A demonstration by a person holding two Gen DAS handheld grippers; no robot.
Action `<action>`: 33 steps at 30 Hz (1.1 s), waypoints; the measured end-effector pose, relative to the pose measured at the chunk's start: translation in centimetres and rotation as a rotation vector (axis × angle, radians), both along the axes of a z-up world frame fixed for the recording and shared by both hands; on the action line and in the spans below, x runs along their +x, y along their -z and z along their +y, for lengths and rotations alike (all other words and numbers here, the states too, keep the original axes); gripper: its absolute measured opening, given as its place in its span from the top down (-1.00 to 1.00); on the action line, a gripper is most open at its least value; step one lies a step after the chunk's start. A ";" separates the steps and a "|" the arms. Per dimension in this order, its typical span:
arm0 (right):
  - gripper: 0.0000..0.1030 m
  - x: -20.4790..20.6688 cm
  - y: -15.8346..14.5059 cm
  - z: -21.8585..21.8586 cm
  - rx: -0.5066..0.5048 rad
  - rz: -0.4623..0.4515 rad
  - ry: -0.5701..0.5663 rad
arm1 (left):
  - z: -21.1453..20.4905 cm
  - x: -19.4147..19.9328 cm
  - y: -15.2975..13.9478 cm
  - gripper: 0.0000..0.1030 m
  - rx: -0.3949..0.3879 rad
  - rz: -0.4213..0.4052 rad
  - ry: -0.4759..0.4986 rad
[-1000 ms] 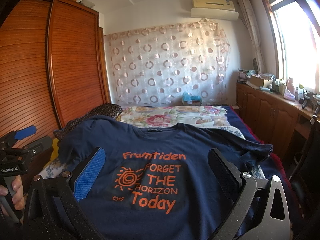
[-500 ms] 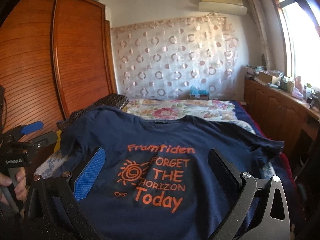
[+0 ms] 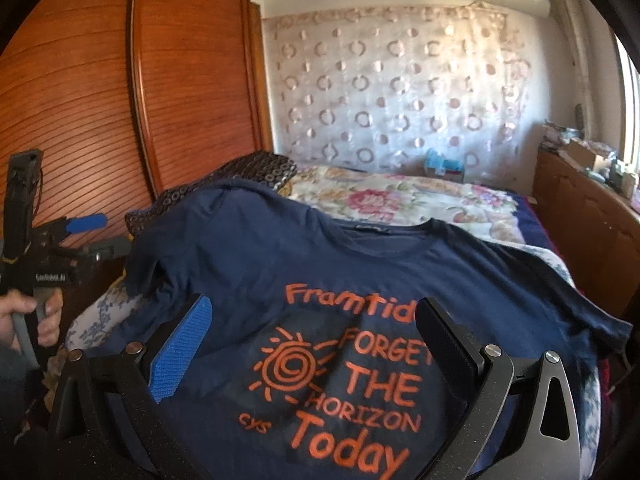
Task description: Fold small clothes
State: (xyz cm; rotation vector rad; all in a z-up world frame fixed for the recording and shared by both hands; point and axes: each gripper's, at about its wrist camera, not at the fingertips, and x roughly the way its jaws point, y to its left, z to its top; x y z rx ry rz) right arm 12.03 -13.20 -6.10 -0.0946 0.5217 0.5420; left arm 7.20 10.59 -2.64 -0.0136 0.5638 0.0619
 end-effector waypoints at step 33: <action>-1.00 5.4 3.7 0.8 0.003 0.163 -0.075 | 4.1 4.8 -0.9 1.00 -0.081 0.103 0.193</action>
